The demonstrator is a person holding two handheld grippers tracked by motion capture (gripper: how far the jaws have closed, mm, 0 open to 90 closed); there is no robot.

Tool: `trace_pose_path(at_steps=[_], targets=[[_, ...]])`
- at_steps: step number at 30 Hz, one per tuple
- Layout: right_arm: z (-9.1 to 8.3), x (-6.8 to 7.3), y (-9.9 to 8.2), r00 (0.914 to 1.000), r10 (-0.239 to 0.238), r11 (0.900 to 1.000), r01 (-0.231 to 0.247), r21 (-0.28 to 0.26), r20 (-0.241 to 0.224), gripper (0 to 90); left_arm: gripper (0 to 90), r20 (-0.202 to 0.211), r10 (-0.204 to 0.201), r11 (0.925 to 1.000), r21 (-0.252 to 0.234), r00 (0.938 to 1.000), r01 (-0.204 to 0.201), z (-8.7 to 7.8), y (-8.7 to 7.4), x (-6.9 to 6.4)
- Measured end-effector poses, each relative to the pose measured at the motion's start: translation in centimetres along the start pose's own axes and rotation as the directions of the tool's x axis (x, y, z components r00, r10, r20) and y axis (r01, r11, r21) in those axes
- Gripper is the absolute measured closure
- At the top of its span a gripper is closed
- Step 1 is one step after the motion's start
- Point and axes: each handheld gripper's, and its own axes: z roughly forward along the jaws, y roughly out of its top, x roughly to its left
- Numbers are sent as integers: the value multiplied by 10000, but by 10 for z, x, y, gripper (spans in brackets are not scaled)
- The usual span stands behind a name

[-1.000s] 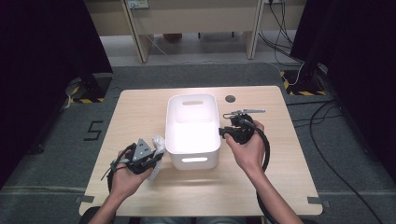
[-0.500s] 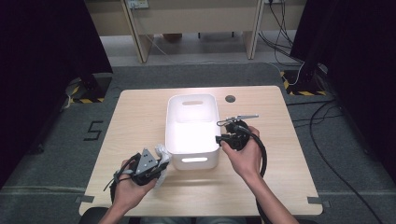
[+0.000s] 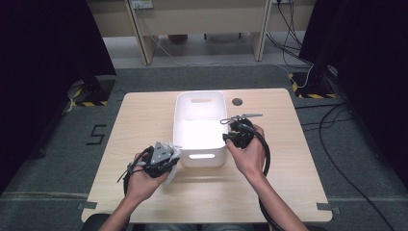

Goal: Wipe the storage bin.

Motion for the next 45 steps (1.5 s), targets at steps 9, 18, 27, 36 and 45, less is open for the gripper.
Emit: trace_pose_path(at_steps=[9, 18, 27, 36, 45], targets=[[5, -2, 4, 9998, -40, 9998, 43, -214, 177, 752, 793, 109, 88, 9997, 214, 9999, -91, 12, 6, 4], [5, 0, 4, 9993, -198, 9995, 205, -220, 313, 753, 794, 172, 185, 9998, -55, 9997, -184, 7, 10, -3], [6, 0, 4, 9984, -442, 9987, 450, -245, 342, 753, 795, 267, 132, 9999, -4, 9996, -132, 10, 13, -1], [6, 0, 4, 9985, -476, 9984, 485, -288, 286, 752, 794, 361, 124, 9998, 129, 9993, -129, 16, 11, -2], [6, -1, 4, 9985, -481, 9983, 489, -332, 257, 752, 794, 433, 48, 9996, 279, 9990, -60, 24, 7, -3]])
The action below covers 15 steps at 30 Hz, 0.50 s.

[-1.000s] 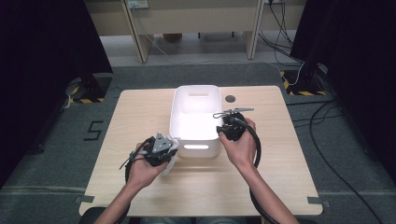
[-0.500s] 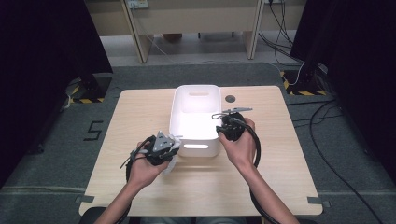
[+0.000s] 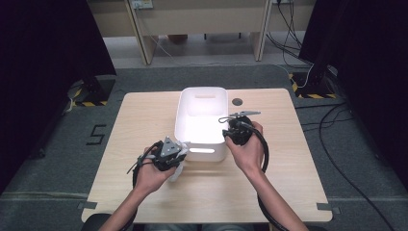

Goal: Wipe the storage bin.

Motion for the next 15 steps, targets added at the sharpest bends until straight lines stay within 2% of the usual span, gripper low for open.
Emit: trace_pose_path(at_steps=[15], targets=[[0, -1, 0, 9999, 72, 10000, -72, -17, -70, 750, 795, 60, 43, 9994, 329, 10000, -45, 14, -10, -3]])
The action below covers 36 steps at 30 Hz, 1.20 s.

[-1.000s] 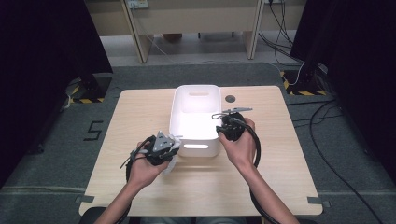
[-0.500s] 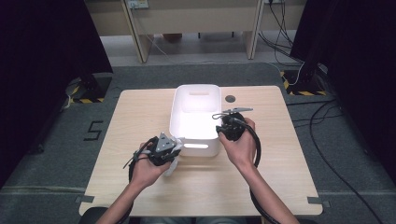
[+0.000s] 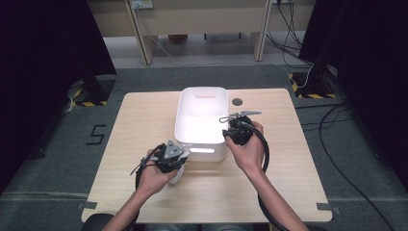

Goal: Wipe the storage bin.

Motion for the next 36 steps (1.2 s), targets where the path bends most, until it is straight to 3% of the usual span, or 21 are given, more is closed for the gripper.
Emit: trace_pose_path(at_steps=[26, 36], targets=[[0, 0, 0, 10000, 47, 10000, -47, -11, -1, 749, 795, 101, -46, 9997, 221, 9999, 43, 13, -9, -3], [0, 0, 0, 10000, 52, 10000, -52, -14, 3, 750, 794, 240, 100, 9997, 218, 9997, -106, 21, -8, -12]])
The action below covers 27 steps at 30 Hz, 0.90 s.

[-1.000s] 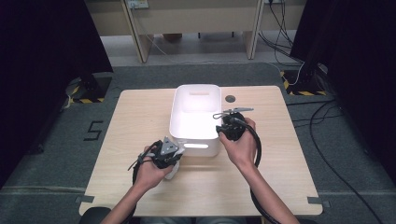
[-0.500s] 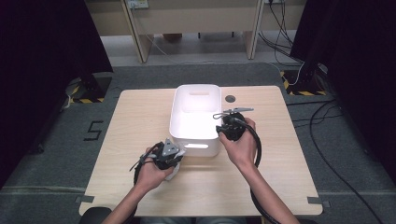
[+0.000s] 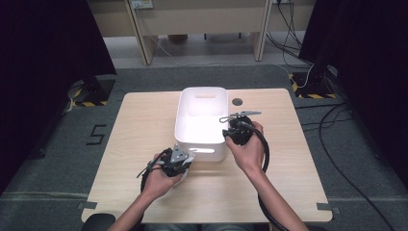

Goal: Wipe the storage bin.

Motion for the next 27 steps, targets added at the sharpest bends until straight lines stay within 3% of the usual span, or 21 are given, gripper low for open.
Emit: trace_pose_path(at_steps=[7, 12, 27], targets=[[0, 0, 0, 10000, -23, 10000, 23, -10, -4, 750, 794, 79, 28, 10000, -9, 10000, -28, 1, 2, -2], [0, 0, 0, 10000, -18, 10000, 18, -8, -4, 749, 795, 121, -31, 9996, -273, 9999, 35, -2, 5, -3], [0, 0, 0, 10000, -54, 10000, 54, -12, -5, 748, 796, -186, -257, 9951, -958, 9995, 238, -27, 20, -1]])
